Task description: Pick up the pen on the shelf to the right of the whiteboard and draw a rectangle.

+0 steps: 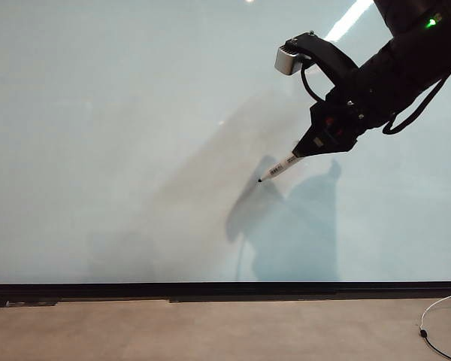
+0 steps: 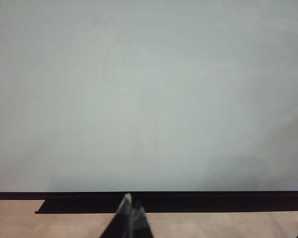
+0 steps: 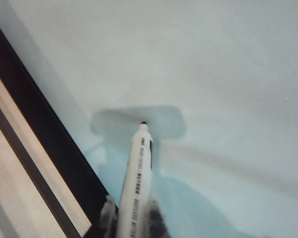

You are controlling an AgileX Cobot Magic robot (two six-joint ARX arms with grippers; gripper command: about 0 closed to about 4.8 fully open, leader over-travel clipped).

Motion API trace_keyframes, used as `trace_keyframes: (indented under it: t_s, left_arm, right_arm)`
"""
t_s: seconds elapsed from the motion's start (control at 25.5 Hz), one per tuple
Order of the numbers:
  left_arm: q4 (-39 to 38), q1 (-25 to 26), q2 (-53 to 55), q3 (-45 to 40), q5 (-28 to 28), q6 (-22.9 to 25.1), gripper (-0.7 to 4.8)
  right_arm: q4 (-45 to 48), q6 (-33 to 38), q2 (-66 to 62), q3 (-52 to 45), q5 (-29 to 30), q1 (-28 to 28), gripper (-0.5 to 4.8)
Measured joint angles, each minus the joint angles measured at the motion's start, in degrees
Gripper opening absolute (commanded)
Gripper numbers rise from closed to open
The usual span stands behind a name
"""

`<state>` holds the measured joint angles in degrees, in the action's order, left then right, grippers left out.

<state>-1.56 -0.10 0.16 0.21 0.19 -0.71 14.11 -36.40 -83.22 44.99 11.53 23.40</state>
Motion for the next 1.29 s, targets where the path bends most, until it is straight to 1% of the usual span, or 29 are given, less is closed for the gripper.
trace_keyframes:
  t_s: [0.27,1.29]
  left_arm:
    - [0.00,0.00,0.00,0.00,0.00,0.02,-0.04]
    - [0.00,0.00,0.00,0.00,0.00,0.00,-0.04]
  right_arm:
    - [-0.02,0.04,-2.01,1.38,0.96,0.02,-0.04]
    - [0.22,0.04,-0.52,1.95,1.62,0.02,-0.04]
